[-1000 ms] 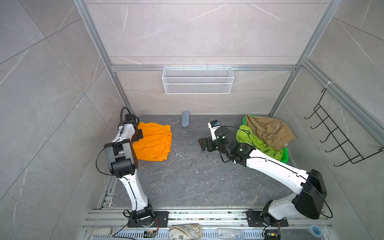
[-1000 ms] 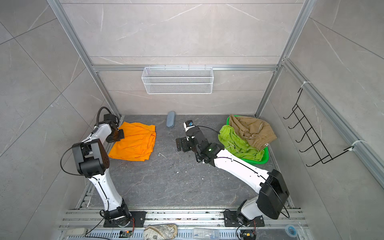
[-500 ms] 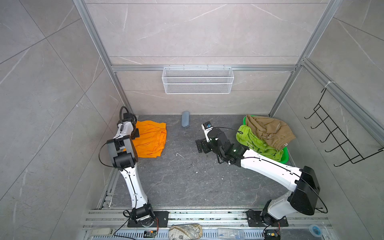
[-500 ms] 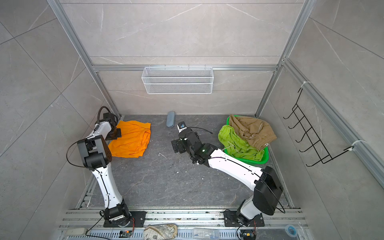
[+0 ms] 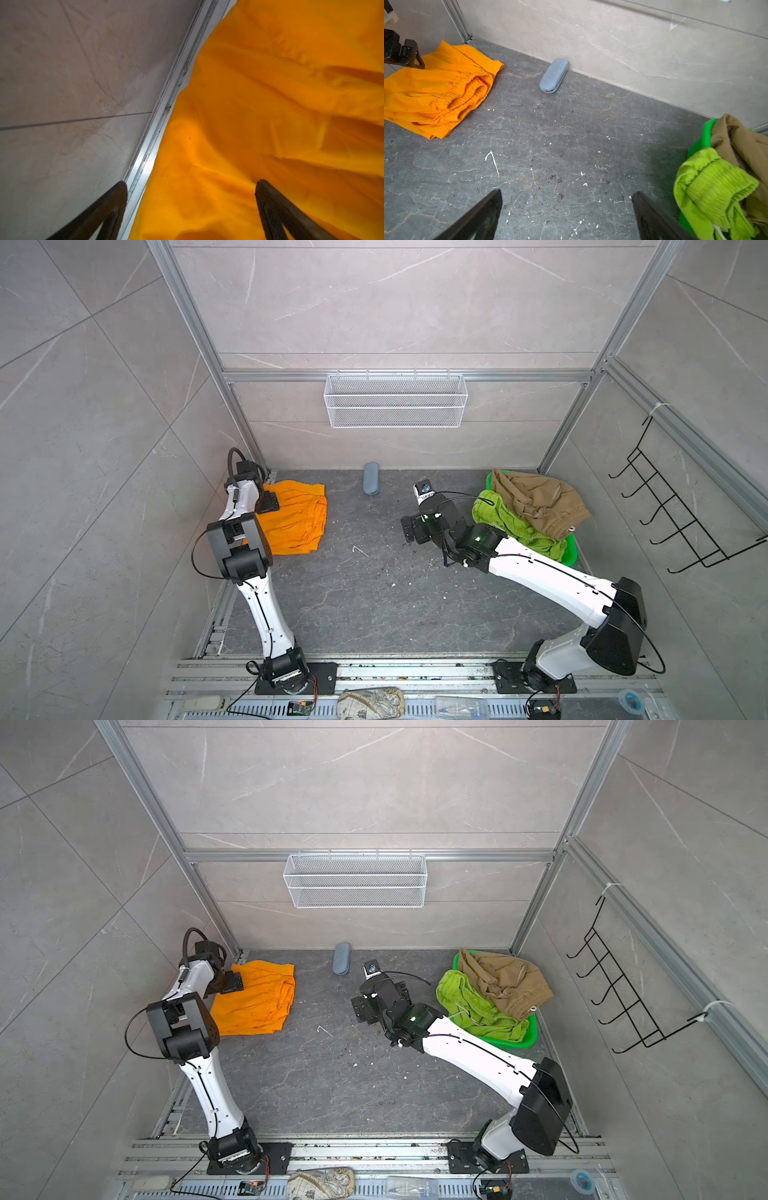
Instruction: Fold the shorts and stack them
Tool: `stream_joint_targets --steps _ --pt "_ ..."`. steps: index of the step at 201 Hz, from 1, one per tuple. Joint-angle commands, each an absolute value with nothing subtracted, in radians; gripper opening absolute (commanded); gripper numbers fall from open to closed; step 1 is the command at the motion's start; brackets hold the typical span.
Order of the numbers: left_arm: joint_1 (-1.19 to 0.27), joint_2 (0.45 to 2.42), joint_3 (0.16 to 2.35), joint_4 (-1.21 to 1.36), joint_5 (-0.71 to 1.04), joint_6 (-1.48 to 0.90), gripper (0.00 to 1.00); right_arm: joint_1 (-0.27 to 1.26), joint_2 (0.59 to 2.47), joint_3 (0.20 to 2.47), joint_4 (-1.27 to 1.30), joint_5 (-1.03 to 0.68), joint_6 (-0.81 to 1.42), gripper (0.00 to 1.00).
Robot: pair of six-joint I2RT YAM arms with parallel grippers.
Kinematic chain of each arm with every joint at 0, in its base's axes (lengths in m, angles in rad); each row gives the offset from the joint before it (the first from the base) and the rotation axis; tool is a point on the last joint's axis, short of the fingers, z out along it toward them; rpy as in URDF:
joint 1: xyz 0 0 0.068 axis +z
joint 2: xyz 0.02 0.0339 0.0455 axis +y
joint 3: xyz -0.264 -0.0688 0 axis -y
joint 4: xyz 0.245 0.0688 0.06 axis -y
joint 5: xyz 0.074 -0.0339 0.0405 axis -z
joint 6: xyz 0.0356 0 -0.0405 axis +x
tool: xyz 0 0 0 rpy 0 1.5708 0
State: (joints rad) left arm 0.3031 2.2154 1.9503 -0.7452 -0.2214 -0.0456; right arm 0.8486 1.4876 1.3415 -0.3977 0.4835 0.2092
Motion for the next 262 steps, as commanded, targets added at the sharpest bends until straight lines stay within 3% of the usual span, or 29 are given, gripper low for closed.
stream_joint_targets --steps 1,33,69,131,162,197,262 --pt "0.267 2.063 1.946 -0.742 -0.16 -0.083 1.0 0.805 1.415 1.362 -0.478 0.537 0.251 0.99" --pt "0.143 1.988 1.919 -0.724 -0.162 -0.063 1.0 0.708 1.344 1.328 -0.511 0.522 0.294 0.99" --pt "-0.105 1.915 1.886 -0.679 -0.263 0.022 1.0 0.53 1.334 1.33 -0.596 0.478 0.389 0.99" --pt "-0.566 1.864 1.948 -0.543 -0.432 0.169 1.0 0.14 1.461 1.345 -0.698 0.315 0.553 0.99" --pt "-0.727 1.887 1.948 -0.422 -0.396 0.215 1.0 -0.029 1.581 1.335 -0.65 0.176 0.598 0.99" --pt "-0.828 1.957 1.969 -0.363 -0.36 0.282 1.0 -0.087 1.724 1.361 -0.587 0.096 0.601 0.98" --pt "-0.867 2.027 2.018 -0.423 -0.253 0.28 1.0 -0.122 1.872 1.44 -0.526 0.086 0.594 0.84"
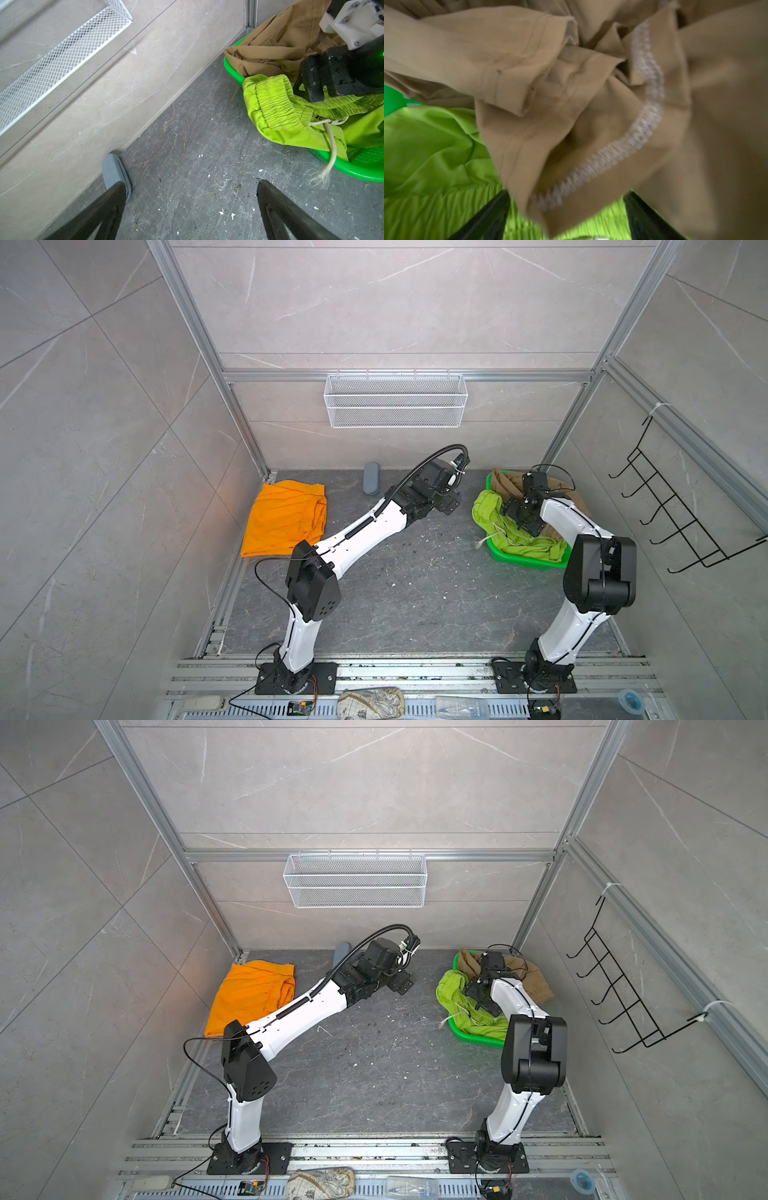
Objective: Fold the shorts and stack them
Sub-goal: 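Grasp the khaki trousers in the green basket with the right gripper and lift, then lay the khaki trousers down with right gripper while left gripper grasps their end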
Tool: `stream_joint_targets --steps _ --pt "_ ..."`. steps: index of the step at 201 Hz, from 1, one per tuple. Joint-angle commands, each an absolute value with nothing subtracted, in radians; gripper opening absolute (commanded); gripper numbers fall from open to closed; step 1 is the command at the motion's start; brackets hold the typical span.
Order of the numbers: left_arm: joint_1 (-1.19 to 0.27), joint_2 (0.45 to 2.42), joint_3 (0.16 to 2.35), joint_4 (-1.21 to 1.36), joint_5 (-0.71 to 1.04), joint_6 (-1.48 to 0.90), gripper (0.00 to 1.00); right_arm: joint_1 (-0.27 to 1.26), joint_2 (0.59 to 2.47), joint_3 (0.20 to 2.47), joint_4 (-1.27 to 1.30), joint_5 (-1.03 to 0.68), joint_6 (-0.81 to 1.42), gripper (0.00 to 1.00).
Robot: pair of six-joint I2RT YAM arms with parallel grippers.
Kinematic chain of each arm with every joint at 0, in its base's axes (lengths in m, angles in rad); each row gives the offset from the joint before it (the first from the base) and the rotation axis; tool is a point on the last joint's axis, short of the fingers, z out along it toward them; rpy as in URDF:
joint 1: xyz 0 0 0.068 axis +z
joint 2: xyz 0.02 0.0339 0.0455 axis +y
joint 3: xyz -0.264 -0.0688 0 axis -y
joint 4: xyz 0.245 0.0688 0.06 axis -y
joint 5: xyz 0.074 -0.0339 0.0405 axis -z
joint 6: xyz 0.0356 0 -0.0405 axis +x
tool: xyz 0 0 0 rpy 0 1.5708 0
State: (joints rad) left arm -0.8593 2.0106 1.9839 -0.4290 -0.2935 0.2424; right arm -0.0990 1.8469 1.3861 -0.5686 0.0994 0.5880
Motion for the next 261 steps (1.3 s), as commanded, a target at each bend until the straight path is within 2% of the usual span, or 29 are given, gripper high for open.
stream_joint_targets --steps 1,33,50,66,87,100,115,128,139,178,201,229,261 --pt "-0.868 2.027 2.018 -0.423 -0.254 0.281 1.0 -0.123 1.872 1.441 -0.526 0.086 0.593 0.84" --pt "-0.871 2.042 2.016 -0.428 -0.259 0.26 1.0 -0.157 1.901 1.47 -0.488 0.065 0.594 0.81" --pt "-0.871 2.055 2.024 -0.442 -0.239 0.246 1.0 -0.166 1.922 1.496 -0.485 0.05 0.591 0.75" --pt "-0.871 2.068 2.036 -0.452 -0.225 0.235 1.0 -0.167 1.942 1.518 -0.487 0.039 0.588 0.62" --pt "-0.871 2.087 2.062 -0.469 -0.225 0.219 1.0 -0.167 1.942 1.526 -0.488 0.025 0.594 0.36" --pt "-0.871 2.103 2.095 -0.501 -0.228 0.199 1.0 -0.167 1.913 1.519 -0.484 0.019 0.598 0.28" --pt "-0.871 2.119 2.141 -0.551 -0.227 0.183 1.0 -0.167 1.865 1.51 -0.474 0.009 0.597 0.23" --pt "-0.87 2.125 2.164 -0.58 -0.223 0.171 1.0 -0.167 1.815 1.514 -0.476 -0.003 0.598 0.09" --pt "-0.87 2.119 2.168 -0.59 -0.225 0.16 1.0 -0.167 1.769 1.525 -0.474 -0.025 0.598 0.0" --pt "-0.858 2.046 2.13 -0.626 -0.24 0.097 1.0 -0.163 1.63 1.626 -0.501 -0.136 0.594 0.0" --pt "-0.826 1.962 2.055 -0.621 -0.241 0.048 1.0 -0.114 1.582 1.763 -0.552 -0.187 0.562 0.0" --pt "-0.736 1.846 1.944 -0.616 -0.207 -0.055 1.0 0.083 1.579 1.981 -0.634 -0.152 0.462 0.0" --pt "-0.632 1.69 1.782 -0.607 -0.222 -0.122 1.0 0.364 1.663 2.27 -0.739 -0.099 0.397 0.0"
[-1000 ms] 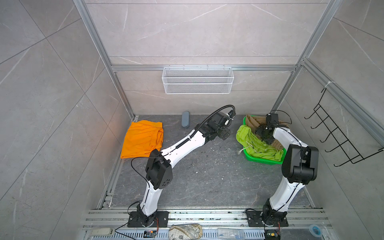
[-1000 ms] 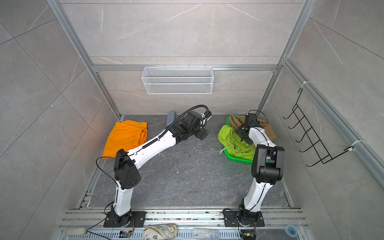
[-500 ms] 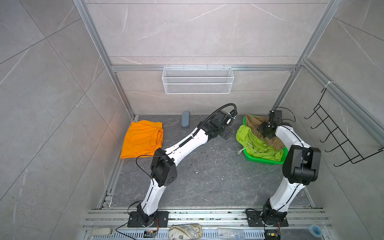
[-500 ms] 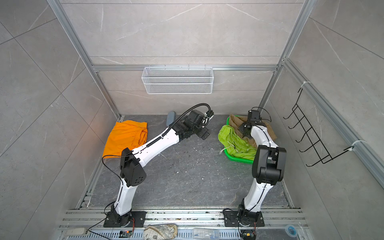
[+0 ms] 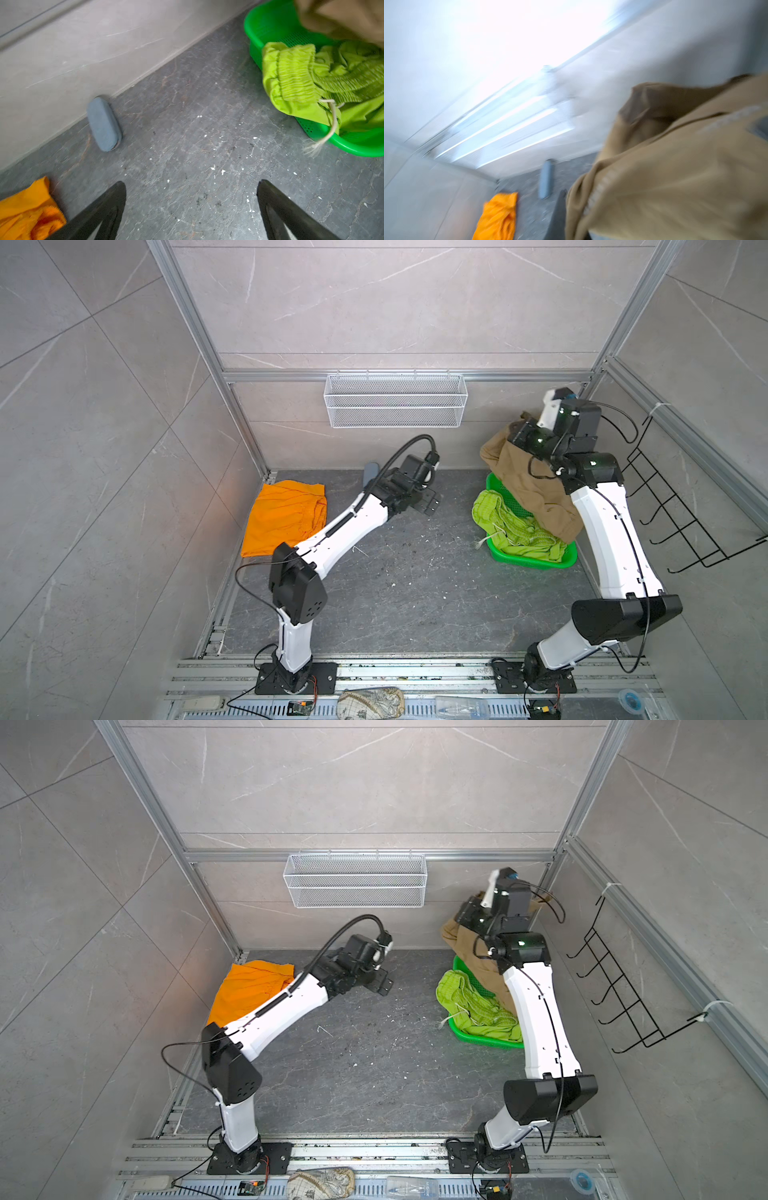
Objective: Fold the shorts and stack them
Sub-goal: 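Lay the khaki trousers down with right gripper while left gripper grasps their end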
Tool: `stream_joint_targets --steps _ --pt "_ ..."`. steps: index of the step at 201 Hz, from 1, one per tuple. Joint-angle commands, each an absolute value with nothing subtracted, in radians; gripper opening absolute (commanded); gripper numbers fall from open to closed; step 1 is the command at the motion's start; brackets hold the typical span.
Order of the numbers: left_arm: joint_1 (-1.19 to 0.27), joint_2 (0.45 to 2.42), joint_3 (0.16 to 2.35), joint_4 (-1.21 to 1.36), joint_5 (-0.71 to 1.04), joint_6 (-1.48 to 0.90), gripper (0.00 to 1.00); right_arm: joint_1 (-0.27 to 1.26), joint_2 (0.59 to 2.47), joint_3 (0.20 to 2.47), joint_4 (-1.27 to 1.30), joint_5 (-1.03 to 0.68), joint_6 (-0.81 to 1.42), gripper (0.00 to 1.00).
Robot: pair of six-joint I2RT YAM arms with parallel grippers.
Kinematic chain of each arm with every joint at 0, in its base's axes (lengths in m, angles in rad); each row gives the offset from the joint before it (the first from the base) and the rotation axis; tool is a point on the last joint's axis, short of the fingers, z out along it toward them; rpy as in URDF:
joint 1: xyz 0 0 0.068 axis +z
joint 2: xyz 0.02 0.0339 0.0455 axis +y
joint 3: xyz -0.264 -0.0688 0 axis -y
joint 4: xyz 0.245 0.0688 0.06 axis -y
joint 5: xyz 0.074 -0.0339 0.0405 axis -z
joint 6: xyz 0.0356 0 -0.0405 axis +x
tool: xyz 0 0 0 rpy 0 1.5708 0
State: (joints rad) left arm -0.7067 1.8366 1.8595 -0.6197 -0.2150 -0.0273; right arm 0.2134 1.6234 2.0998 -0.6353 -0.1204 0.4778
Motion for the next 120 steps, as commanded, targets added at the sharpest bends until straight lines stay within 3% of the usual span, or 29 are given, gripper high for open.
stream_joint_targets --steps 1,40,48,61,74,100,120 --pt "-0.632 1.685 1.776 -0.607 -0.222 -0.124 1.0 0.372 1.666 2.278 -0.741 -0.1 0.396 0.0" --pt "-0.47 1.474 1.54 -0.572 -0.154 -0.26 1.0 0.555 1.773 2.331 -0.789 -0.081 0.382 0.01" --pt "-0.441 1.44 1.494 -0.561 -0.134 -0.285 1.0 0.578 1.806 2.306 -0.816 -0.092 0.379 0.14" --pt "-0.41 1.4 1.43 -0.552 -0.119 -0.306 1.0 0.617 1.867 2.291 -0.89 -0.065 0.375 0.51" --pt "-0.394 1.377 1.39 -0.555 -0.11 -0.315 1.0 0.641 1.912 2.254 -0.94 -0.055 0.38 0.74" --pt "-0.387 1.362 1.342 -0.561 -0.083 -0.33 1.0 0.658 1.881 2.058 -0.893 -0.026 0.412 0.99" --pt "-0.387 1.364 1.317 -0.554 -0.05 -0.342 1.0 0.654 1.782 1.851 -0.812 0.037 0.428 1.0"
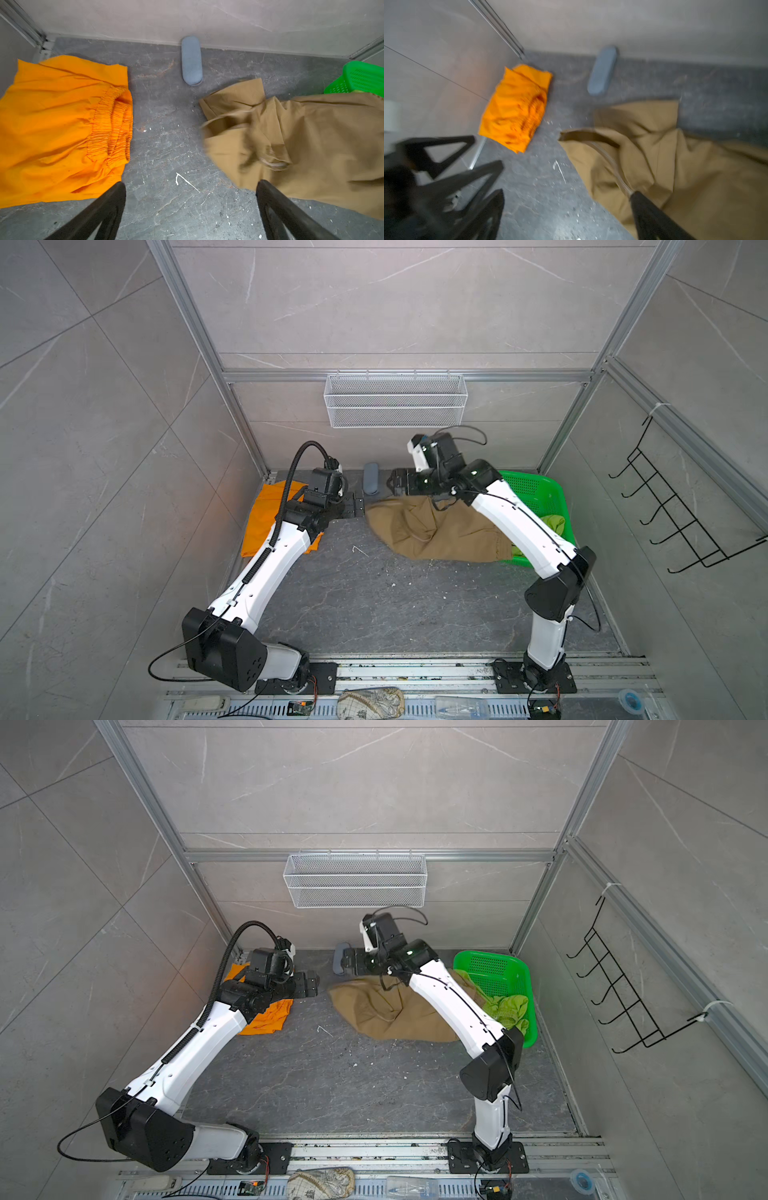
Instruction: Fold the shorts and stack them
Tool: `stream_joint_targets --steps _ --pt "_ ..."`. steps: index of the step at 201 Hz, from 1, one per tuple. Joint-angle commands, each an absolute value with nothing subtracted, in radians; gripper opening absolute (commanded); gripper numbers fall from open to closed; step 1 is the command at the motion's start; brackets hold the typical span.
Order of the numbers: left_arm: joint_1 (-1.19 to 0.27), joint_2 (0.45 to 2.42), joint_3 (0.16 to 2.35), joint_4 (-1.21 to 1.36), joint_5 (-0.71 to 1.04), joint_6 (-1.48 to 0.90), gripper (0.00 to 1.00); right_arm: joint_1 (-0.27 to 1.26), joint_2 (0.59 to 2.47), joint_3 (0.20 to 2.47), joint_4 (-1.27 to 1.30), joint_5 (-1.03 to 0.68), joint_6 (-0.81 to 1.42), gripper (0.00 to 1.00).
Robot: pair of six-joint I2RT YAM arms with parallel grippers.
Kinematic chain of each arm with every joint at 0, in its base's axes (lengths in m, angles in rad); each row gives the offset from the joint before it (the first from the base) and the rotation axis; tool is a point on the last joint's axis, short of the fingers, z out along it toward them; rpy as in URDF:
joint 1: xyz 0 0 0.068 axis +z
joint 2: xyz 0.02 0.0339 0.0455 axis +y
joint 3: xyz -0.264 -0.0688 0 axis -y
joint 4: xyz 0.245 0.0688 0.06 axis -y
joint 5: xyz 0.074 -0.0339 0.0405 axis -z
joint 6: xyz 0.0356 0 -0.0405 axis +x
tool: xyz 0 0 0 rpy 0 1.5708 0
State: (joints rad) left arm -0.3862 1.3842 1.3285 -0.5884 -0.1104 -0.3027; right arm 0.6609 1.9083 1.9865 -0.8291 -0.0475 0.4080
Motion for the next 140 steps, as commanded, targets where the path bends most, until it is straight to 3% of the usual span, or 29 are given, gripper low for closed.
stream_joint_targets --steps 1,30,77,117,140 --pt "-0.387 1.364 1.316 -0.554 -0.048 -0.343 1.0 0.654 1.777 1.844 -0.811 0.041 0.429 0.99" --pt "-0.393 1.389 1.301 -0.543 0.018 -0.384 1.0 0.581 1.629 1.636 -0.826 0.144 0.435 0.99" --pt "-0.52 1.481 1.351 -0.496 0.036 -0.416 1.0 0.309 1.356 1.319 -0.769 0.185 0.479 0.99" --pt "-0.651 1.618 1.463 -0.506 0.026 -0.428 1.0 0.201 1.38 1.251 -0.746 0.157 0.466 0.99" --pt "-0.711 1.681 1.523 -0.527 0.023 -0.423 1.0 0.144 1.418 1.201 -0.66 0.072 0.475 0.93"
